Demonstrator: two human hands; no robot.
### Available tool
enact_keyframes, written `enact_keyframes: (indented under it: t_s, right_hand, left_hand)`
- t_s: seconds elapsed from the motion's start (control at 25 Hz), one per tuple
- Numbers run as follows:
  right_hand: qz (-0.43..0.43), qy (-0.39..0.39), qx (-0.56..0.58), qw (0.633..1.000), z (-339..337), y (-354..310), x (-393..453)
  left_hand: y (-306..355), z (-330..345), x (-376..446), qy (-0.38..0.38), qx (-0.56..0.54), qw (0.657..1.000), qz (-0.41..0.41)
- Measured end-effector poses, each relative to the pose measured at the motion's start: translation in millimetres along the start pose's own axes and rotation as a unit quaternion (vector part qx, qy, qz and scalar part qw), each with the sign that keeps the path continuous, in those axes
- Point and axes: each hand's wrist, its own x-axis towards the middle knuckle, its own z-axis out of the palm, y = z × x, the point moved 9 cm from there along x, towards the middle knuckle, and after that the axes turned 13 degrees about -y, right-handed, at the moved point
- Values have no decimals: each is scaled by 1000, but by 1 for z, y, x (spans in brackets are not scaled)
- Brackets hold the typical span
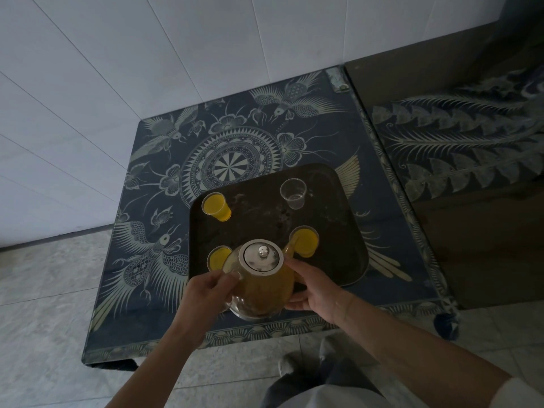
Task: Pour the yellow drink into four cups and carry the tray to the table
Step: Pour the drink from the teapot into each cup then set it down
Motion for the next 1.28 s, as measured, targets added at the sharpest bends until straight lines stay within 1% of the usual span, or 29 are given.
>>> enact_keyframes:
  t_s: [0.36, 0.56, 0.8, 1.0, 1.16, 1.28]
  right_hand:
    - [-56, 16, -41, 997, 9, -39, -17]
    - [-79, 35, -55, 995, 17, -67, -17]
    - [-106, 49, -65, 991, 31, -95, -3]
    - [-116, 58, -39, 991, 39, -115, 16]
    - [-112, 58, -1, 992, 43, -123, 34]
    - [-109, 60, 38, 992, 44, -123, 48]
  left_hand:
    - [26, -6, -7, -16, -48, 996, 68]
    - [48, -22, -4, -9, -43, 994, 98]
    - [76, -41, 15, -31, -40, 991, 125]
    - [94, -57, 38, -49, -6, 989, 137]
    - [104, -69, 61, -67, 11, 988, 138]
    - [110, -79, 79, -68, 47, 987, 135]
